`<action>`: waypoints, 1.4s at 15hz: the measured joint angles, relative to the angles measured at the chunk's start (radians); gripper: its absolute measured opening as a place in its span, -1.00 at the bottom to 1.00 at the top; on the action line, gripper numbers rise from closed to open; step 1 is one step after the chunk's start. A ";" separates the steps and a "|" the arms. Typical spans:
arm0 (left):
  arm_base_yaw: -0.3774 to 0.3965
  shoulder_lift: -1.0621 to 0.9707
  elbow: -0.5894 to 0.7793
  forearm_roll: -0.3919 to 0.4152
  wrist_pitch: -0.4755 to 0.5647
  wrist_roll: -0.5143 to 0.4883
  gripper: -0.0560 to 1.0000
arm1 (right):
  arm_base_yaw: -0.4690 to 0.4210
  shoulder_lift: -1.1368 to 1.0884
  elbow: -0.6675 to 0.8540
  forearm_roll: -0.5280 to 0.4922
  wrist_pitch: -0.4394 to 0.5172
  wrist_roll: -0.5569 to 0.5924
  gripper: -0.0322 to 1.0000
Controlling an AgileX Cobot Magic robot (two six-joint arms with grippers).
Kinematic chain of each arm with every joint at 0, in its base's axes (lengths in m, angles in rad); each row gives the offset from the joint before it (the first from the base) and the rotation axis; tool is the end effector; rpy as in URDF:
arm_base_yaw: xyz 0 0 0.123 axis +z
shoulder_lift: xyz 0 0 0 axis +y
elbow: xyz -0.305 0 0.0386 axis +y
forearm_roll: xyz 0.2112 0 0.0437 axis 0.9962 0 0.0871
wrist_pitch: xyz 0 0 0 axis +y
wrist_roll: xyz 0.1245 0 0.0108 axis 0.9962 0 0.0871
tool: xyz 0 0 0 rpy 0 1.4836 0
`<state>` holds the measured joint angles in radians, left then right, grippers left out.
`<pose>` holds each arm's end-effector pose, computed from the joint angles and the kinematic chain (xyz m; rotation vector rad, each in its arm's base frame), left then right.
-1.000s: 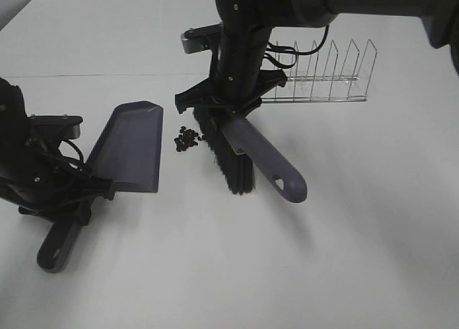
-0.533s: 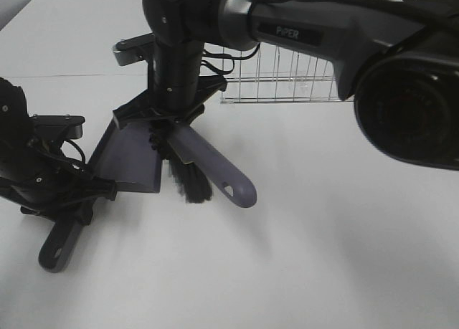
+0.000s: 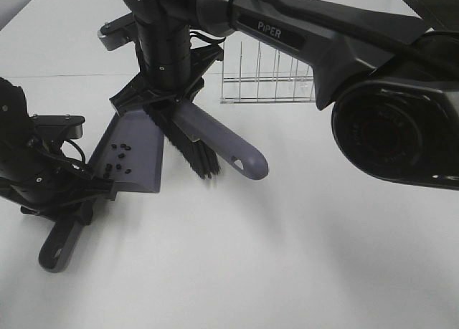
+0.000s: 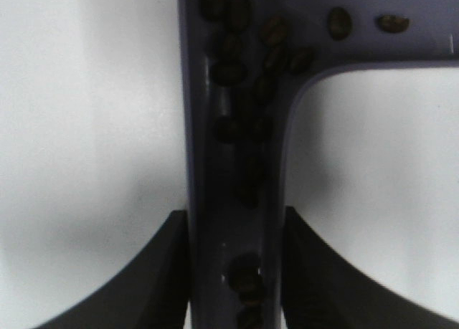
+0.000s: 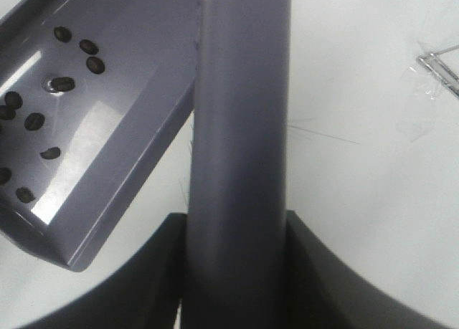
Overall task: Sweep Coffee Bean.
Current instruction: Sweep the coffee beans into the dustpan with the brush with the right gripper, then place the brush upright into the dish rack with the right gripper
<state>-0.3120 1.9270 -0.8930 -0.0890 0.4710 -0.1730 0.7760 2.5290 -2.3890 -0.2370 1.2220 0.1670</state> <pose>0.2909 -0.0991 0.1129 0.0942 3.0004 -0.1229 0.3930 0.3470 0.1643 -0.8941 2.6233 -0.1035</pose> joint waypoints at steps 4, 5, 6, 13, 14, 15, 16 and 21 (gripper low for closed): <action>0.000 0.000 0.000 0.000 0.000 0.000 -0.24 | -0.006 -0.044 -0.002 -0.016 0.000 0.000 -0.33; 0.000 0.000 0.000 0.000 0.000 0.000 -0.24 | -0.016 -0.055 -0.003 -0.016 0.000 0.000 -0.33; 0.000 0.000 0.000 0.000 0.000 0.000 -0.24 | -0.035 -0.065 -0.003 -0.016 0.000 0.000 -0.33; 0.000 0.000 0.000 0.000 0.001 0.000 -0.24 | -0.245 -0.117 0.032 0.076 0.003 -0.052 -0.33; 0.000 0.000 -0.002 0.000 0.002 0.000 -0.24 | -0.302 -0.157 0.050 0.122 0.008 -0.052 -0.33; 0.000 0.000 -0.002 0.000 0.002 0.000 -0.24 | -0.318 -0.175 0.056 0.124 0.008 -0.053 -0.33; 0.000 0.000 -0.002 0.000 0.002 0.000 -0.24 | -0.349 -0.209 0.066 0.124 0.008 -0.054 -0.33; 0.000 0.000 -0.002 0.001 0.002 0.000 -0.24 | -0.492 -0.377 0.235 0.119 0.008 -0.078 -0.33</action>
<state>-0.3120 1.9270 -0.8950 -0.0880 0.4730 -0.1730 0.2840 2.1520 -2.1540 -0.1180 1.2300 0.0890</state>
